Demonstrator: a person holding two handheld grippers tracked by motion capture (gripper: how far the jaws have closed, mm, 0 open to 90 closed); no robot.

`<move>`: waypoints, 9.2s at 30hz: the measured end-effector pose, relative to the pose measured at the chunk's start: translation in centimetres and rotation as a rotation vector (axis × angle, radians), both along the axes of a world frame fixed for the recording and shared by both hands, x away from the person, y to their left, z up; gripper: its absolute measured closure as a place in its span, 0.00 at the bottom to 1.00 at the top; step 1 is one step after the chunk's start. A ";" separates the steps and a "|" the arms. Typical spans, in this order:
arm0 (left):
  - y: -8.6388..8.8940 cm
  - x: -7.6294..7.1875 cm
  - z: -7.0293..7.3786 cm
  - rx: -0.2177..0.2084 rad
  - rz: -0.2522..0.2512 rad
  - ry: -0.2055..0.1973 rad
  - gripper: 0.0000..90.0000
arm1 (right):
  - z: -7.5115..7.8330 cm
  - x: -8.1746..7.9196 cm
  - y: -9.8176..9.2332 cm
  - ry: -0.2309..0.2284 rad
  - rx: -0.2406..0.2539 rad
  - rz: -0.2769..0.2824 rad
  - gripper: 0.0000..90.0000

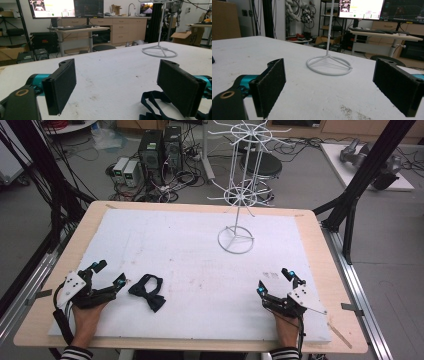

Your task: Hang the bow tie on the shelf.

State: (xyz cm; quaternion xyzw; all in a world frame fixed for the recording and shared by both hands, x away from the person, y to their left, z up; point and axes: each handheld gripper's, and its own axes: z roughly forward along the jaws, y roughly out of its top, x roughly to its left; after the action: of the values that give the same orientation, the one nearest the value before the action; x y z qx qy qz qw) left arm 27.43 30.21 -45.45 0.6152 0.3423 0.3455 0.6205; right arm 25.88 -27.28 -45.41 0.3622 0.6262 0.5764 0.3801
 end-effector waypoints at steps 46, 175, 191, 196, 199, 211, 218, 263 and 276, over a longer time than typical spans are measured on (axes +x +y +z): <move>-3.2 3.3 6.8 0.247 -0.203 0.318 0.19 | 0.0 0.1 -0.3 0.006 0.026 -0.001 0.11; -12.7 6.0 11.2 0.208 -0.365 0.312 0.98 | -0.1 0.0 -0.4 0.001 0.037 -0.004 0.11; -18.2 7.2 13.8 0.119 -0.433 0.240 0.98 | -0.1 0.0 -0.5 0.001 0.048 -0.004 0.11; -19.2 7.7 14.3 0.118 -0.428 0.229 0.98 | -0.1 0.0 -0.5 0.001 0.052 -0.003 0.11; -19.7 8.0 14.7 0.113 -0.432 0.221 0.98 | -0.1 0.0 -0.5 0.002 0.052 -0.003 0.11; -21.9 9.9 15.6 0.120 -0.442 0.206 0.98 | -0.1 0.1 -0.6 -0.002 0.052 -0.006 0.11; -22.5 11.0 15.8 0.116 -0.427 0.201 0.98 | -0.1 0.1 -0.5 -0.001 0.054 -0.009 0.11; -25.4 15.2 15.5 0.079 -0.382 0.230 0.98 | -0.1 0.1 -0.6 0.005 0.065 -0.009 0.11; -25.9 15.6 14.8 0.101 -0.360 0.240 0.98 | -0.1 0.1 -0.6 -0.002 0.064 -0.009 0.11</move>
State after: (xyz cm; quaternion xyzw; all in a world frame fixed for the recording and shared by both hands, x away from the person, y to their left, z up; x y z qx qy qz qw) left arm 43.02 4.35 -30.62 0.7335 0.2805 0.1702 0.5953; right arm 25.99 -27.92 -45.48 0.3763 0.6057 0.5947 0.3714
